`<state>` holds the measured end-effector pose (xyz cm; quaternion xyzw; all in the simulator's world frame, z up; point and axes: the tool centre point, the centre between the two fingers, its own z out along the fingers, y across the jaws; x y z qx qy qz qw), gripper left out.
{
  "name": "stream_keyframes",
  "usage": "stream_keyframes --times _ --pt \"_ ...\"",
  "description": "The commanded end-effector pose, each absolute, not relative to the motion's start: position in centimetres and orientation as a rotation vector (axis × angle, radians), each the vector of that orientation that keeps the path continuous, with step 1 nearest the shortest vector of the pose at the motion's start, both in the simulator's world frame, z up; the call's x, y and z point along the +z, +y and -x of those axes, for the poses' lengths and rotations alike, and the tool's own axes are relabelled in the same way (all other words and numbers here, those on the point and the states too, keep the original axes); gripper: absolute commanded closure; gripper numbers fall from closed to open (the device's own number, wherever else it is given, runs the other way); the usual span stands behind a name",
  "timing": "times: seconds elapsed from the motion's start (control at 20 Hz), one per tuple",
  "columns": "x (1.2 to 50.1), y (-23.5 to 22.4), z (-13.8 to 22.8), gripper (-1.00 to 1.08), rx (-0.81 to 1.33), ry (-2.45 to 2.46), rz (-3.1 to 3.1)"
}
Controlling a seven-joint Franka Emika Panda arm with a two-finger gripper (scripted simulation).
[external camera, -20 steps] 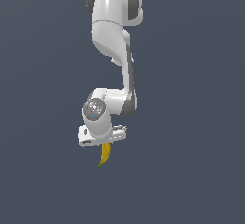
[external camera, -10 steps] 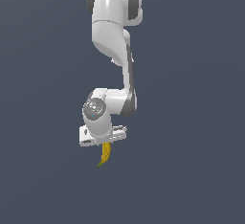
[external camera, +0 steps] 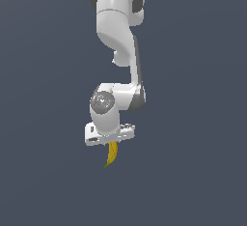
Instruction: Pick up the object and move it to a goal position.
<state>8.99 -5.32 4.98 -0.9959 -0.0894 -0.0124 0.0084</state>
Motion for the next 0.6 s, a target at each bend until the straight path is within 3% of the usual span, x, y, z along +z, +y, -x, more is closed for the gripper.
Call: stream_keyframes --times 0.0,0.55 --pt "7.0 -3.7 -9.4 1.08 -0.069 -0.264 3.105" --pt "19.4 6.3 -10.8 1.08 -0.226 -0.149 3.049"
